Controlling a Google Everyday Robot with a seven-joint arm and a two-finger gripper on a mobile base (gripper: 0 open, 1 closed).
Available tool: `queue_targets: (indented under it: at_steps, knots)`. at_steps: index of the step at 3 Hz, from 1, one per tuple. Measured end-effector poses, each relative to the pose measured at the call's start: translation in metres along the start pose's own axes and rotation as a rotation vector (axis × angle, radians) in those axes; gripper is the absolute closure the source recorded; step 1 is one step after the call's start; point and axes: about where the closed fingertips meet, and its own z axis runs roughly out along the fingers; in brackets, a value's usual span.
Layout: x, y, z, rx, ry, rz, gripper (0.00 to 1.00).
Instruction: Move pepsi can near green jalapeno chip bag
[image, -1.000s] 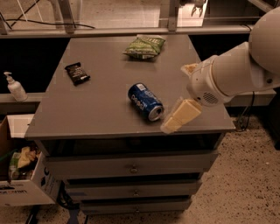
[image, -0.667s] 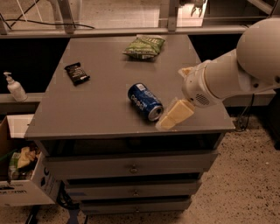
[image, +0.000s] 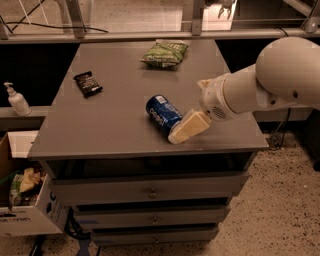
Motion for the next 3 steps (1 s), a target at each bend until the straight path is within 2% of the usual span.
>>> queue_targets:
  at_steps: [2, 3]
  knots:
    - [-0.012, 0.008, 0.015, -0.015, -0.044, 0.07, 0.0]
    - [-0.012, 0.013, 0.025, -0.026, -0.037, 0.086, 0.0]
